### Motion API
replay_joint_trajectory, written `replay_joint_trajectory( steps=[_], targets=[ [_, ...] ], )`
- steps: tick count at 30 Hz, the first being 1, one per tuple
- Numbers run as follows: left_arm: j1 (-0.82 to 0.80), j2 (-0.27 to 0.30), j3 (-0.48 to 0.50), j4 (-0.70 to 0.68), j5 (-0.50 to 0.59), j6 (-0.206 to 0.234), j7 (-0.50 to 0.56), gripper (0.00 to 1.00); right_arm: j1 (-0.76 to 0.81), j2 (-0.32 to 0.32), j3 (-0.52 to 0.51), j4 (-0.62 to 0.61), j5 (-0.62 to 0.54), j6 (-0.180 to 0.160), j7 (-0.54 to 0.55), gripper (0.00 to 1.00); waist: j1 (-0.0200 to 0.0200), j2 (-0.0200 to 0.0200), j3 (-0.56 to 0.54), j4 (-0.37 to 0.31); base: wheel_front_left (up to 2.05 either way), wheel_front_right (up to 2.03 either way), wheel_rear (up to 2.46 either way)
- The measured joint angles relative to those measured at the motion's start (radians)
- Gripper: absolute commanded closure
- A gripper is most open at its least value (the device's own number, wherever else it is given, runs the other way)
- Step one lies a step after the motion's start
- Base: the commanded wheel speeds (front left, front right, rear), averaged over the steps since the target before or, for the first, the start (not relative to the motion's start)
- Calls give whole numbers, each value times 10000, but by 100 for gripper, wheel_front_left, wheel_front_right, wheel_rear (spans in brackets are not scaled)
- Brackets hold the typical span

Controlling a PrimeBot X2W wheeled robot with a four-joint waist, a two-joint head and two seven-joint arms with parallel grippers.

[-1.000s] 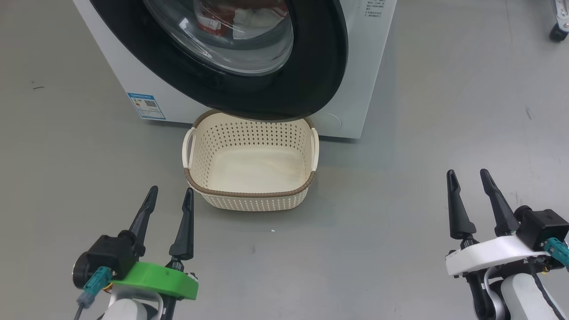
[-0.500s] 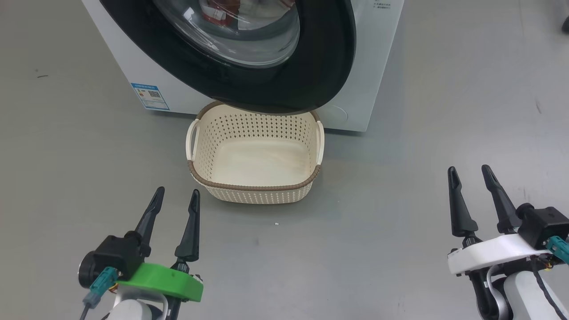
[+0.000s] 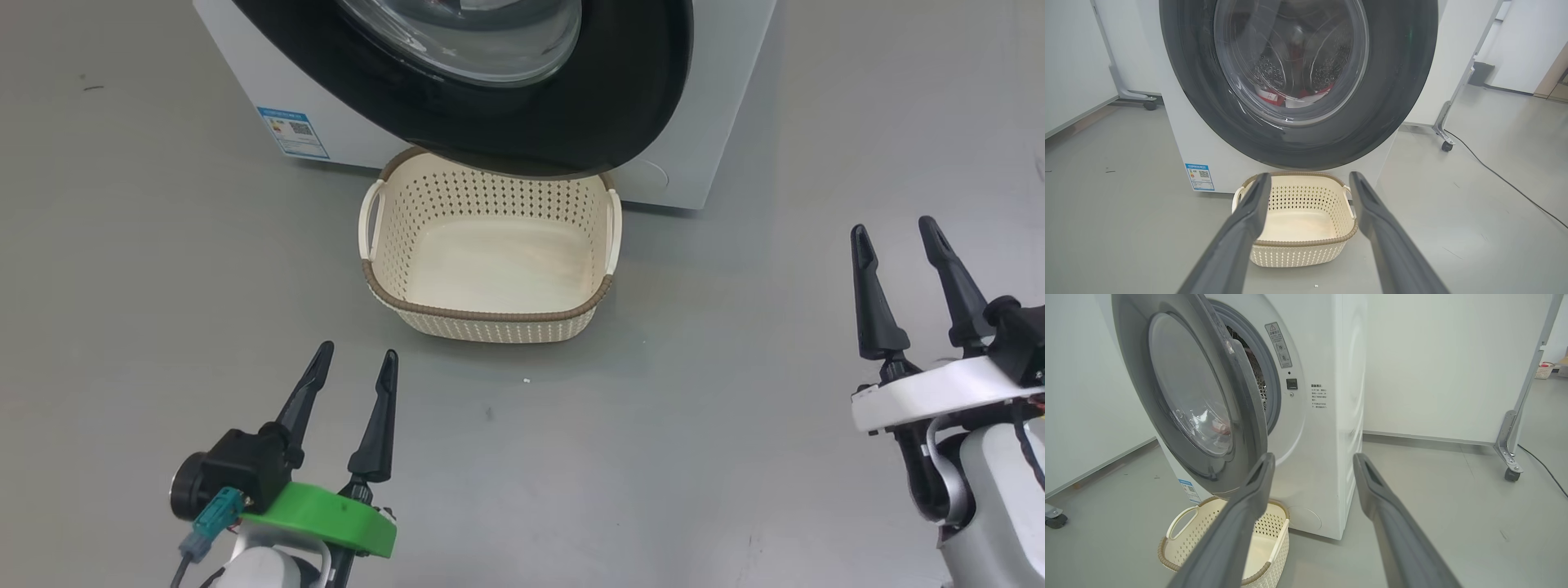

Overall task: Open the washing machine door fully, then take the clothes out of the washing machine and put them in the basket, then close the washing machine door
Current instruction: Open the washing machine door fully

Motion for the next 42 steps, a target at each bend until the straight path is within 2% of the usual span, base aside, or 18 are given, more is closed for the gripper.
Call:
replay_joint_trajectory(
  steps=[7,8,9,17,21,25,29,33,37,42],
  targets=[
    [-379,-6,-61,-52,-33,0,0,0,-860,-527,163,6,-148,102,470,0,0,0,430,291,0,0,0],
    [-420,-6,-63,-54,-35,0,0,0,-1011,-581,217,0,-171,128,543,61,0,0,495,333,0,0,0],
    [-466,-6,-67,-58,-44,0,0,0,-1178,-637,232,-10,-219,165,598,100,0,0,563,375,0,0,0],
    [-772,-13,-159,-73,-136,0,0,0,-2241,-1057,267,-13,-203,176,1103,100,0,0,1008,667,0,0,0],
    [-854,-19,-244,-73,-163,0,0,0,-2841,-1011,169,25,422,205,1467,100,0,0,1248,824,0,0,0],
    [-1039,-27,-349,-71,-167,0,0,0,-3400,-872,65,173,1118,257,1954,100,0,0,1454,963,0,0,0],
    [-1199,-44,-407,-67,-253,0,-2,0,-4026,-602,-284,499,2318,257,2683,100,0,0,1665,1125,0,0,0],
    [-1267,-46,-497,-54,-255,0,-2,0,-4584,-50,-863,796,3873,257,3323,100,0,0,1796,1235,0,0,0],
    [-1357,-56,-600,-52,-297,0,-2,0,-5052,-4,-1214,1181,4671,242,4079,100,0,0,1913,1342,0,0,0],
    [-1400,-59,-662,-48,-443,0,0,0,-5677,82,-1544,1499,5450,-107,4886,100,0,0,2070,1448,0,0,0]
  ],
)
